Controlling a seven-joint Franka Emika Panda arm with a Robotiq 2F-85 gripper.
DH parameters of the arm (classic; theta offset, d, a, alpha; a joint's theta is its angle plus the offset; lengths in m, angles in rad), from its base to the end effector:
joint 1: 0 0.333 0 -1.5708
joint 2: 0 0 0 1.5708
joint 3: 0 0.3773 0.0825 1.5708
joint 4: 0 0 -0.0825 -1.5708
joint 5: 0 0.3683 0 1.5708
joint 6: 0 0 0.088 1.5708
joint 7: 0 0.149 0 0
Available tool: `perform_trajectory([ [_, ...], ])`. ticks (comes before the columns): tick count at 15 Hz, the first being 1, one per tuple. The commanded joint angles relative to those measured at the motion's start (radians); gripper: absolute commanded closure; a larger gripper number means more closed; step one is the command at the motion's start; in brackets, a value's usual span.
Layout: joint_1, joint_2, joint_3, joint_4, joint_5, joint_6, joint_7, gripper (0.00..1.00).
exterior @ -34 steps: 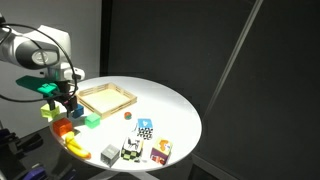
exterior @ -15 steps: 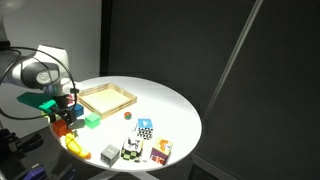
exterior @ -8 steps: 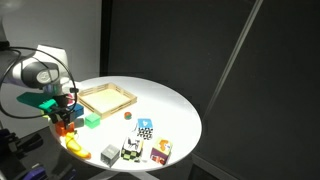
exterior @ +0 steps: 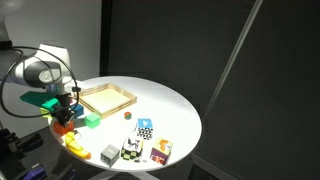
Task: Put the orange onto the green block
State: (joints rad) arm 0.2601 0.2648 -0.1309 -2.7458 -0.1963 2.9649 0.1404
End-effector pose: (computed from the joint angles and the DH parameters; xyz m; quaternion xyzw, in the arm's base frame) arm 0.3843 0.0579 0.1687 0.9949 0.0931 -0.0187 0.0350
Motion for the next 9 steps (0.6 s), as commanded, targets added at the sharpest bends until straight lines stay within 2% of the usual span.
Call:
perform_trajectory([
  [1,-0.014,-0.03,0.013,-0.004,0.0,-0.011,0.009,1.0],
  [9,-0.049,-0.112,0.043,-0.022,0.009,-0.047,-0.011,0.97],
])
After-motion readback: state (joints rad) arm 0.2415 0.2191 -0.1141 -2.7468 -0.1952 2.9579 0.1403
